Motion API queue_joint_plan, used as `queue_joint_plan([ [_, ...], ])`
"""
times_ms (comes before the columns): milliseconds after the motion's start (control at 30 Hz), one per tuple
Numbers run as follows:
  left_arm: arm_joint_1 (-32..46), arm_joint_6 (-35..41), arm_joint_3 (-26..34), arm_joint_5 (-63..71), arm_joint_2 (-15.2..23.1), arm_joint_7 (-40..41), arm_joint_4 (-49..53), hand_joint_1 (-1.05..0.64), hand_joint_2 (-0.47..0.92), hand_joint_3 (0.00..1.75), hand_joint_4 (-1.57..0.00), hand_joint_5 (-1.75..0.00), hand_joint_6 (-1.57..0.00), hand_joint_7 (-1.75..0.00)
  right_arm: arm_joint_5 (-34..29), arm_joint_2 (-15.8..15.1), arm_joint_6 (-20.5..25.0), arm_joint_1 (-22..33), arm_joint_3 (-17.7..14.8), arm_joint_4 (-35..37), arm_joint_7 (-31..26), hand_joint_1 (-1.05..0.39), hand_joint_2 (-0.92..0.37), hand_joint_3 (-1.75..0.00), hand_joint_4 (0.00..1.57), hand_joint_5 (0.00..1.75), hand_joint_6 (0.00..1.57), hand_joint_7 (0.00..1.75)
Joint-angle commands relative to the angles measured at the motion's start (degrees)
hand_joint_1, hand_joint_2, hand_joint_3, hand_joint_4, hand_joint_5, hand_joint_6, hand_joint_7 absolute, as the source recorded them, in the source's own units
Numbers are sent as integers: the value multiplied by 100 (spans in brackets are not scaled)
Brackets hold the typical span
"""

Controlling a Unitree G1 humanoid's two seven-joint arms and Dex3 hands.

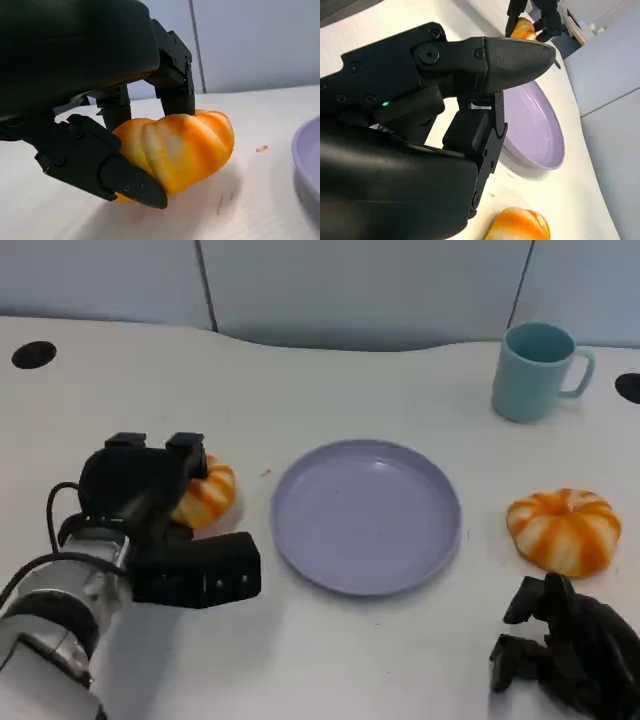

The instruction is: Grasp the bread from the table and place it into the plate.

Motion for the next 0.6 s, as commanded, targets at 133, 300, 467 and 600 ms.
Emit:
queue_joint_plan([
  [133,-250,-724,818,-807,-219,110,-215,-14,87,29,-75,-175,-54,-175,-26,-35,195,90,-9,62,-134,-46,-92,-41,124,117,114,109],
  [300,-407,-1267,923,-912,-352,-214,-294,-9,63,72,-78,-175,-61,-175,-28,-38,186,90,2,61,-122,-46,-92,-42,124,117,114,108],
  [467,-544,-2127,757,-772,-469,-357,-406,-10,40,125,-83,-175,-62,-175,-39,-63,131,72,18,106,-50,-44,-92,-45,123,118,113,109],
  [600,-655,-2476,631,-717,-625,-665,-393,-14,34,137,-86,-175,-67,-175,-38,-49,237,68,1,70,-145,-45,-92,-42,123,118,113,109],
])
